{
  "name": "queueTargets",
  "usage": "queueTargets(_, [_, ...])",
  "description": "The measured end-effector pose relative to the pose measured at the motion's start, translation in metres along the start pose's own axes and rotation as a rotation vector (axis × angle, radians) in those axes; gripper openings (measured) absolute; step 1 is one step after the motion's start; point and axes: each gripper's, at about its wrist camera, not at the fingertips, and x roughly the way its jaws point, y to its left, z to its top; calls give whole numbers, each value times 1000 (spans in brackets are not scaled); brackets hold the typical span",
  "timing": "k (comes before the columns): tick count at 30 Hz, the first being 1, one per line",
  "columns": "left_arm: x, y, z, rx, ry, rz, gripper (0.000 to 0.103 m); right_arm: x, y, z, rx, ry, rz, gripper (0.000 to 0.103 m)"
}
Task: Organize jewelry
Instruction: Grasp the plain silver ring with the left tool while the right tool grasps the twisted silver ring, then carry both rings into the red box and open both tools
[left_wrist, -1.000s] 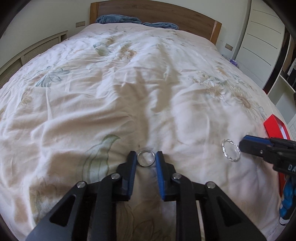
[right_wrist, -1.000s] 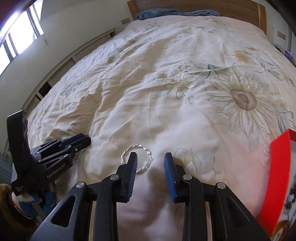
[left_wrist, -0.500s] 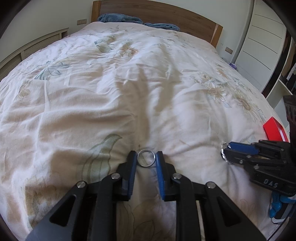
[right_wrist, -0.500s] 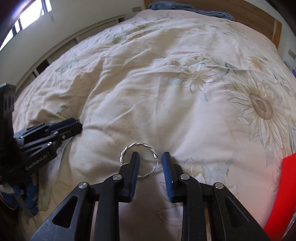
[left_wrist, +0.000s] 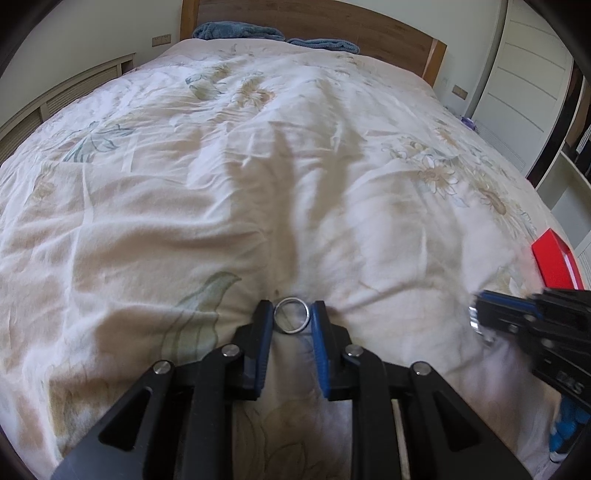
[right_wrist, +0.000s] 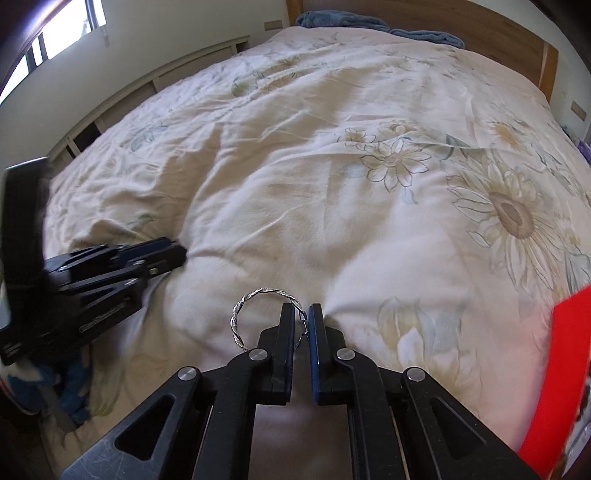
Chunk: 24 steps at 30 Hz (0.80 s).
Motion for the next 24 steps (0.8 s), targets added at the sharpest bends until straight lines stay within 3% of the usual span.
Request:
queueTargets(12, [-18,-16,-2,52,-9,65,18,-70,-5,-27,81,-75,14,7])
queueTargets(18, [-43,-34,-6,77,-21,45,18,-101,-15,-41,121,-112,1,7])
queueTargets(24, [-70,-68,-3,100,-40,-28,18,-141,-40,-63,178,-155,-44,7])
